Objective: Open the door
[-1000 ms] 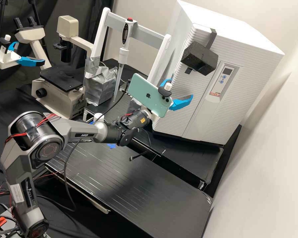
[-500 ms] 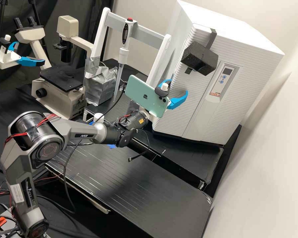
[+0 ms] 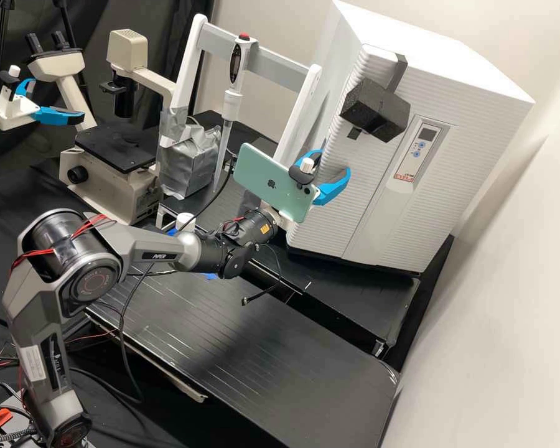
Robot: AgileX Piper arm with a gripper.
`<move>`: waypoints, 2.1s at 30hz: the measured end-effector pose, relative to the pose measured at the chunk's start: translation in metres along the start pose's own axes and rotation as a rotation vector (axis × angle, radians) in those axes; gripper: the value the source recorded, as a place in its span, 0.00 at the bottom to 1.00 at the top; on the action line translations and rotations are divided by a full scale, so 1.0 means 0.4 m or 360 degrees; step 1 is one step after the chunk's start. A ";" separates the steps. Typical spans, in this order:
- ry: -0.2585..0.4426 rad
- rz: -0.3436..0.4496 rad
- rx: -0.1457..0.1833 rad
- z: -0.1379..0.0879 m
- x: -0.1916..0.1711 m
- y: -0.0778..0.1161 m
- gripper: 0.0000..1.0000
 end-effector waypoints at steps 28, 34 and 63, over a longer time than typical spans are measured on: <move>-0.0095 0.0427 0.0157 0.148 -0.204 0.073 0.00; -0.0115 0.0455 0.0106 0.155 -0.216 0.073 1.00; 0.0483 -0.0232 0.0162 -0.105 -0.465 -0.178 1.00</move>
